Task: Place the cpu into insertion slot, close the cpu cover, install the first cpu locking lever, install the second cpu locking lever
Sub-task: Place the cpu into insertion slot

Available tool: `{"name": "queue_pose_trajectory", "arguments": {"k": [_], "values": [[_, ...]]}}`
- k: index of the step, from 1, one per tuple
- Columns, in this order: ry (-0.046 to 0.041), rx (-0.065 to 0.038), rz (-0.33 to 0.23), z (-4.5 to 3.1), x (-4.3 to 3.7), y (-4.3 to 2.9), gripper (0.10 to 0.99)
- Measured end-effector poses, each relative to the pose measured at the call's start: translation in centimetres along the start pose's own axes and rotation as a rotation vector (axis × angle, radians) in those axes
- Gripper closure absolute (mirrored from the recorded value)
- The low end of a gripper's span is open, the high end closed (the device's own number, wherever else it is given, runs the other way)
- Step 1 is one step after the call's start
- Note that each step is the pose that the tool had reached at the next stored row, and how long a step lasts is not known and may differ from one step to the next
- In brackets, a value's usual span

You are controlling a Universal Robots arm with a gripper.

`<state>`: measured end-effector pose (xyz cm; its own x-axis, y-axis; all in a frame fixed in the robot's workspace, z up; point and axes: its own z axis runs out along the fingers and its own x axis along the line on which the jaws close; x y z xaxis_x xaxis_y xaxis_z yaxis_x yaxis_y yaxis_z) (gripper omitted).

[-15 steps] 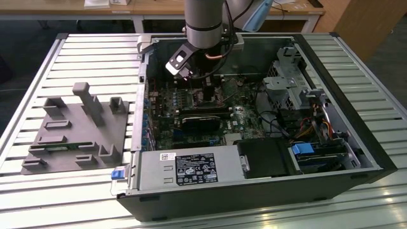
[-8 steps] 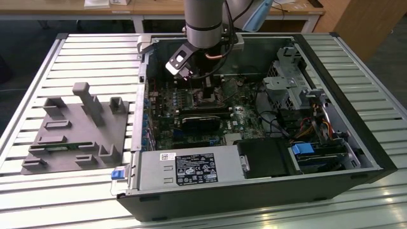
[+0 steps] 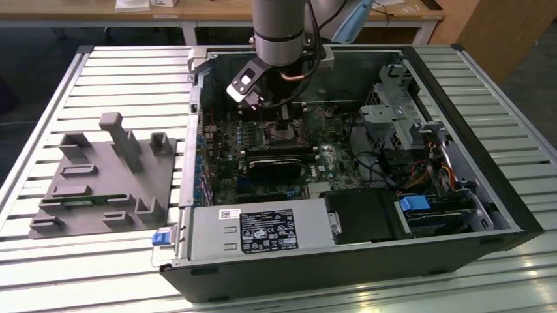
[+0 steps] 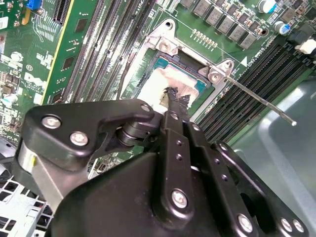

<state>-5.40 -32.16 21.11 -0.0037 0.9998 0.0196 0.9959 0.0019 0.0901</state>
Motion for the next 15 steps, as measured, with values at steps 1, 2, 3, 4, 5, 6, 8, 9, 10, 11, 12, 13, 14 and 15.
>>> {"name": "queue_pose_trajectory", "arguments": {"k": [1,2,3,4,5,6,8,9,10,11,12,13,14,15], "values": [[0.0000,0.000,0.000,0.00,0.00,0.00,0.984],[0.0000,0.000,0.000,-0.01,0.00,0.00,0.984],[0.0000,0.000,0.000,-0.01,0.00,0.00,0.984],[0.0000,0.000,0.000,-0.02,0.00,0.00,0.984],[0.0000,0.000,0.000,-0.03,0.00,0.00,0.984],[0.0000,0.000,0.000,-0.03,0.00,0.00,0.984],[-0.0001,0.000,0.000,-0.03,0.00,0.09,0.984],[-0.0002,0.000,0.000,-0.02,0.00,0.24,0.984],[-0.0001,0.000,0.000,0.00,0.00,0.41,0.984],[0.0000,0.000,0.000,0.01,-0.01,0.53,0.984],[0.0000,0.000,0.000,0.02,-0.01,0.59,0.984],[0.0000,0.000,0.000,0.02,-0.01,0.60,0.984],[-0.0003,0.000,0.000,-0.02,0.00,0.60,0.984],[-0.0001,0.000,0.000,-0.09,0.00,0.61,0.984]]}}
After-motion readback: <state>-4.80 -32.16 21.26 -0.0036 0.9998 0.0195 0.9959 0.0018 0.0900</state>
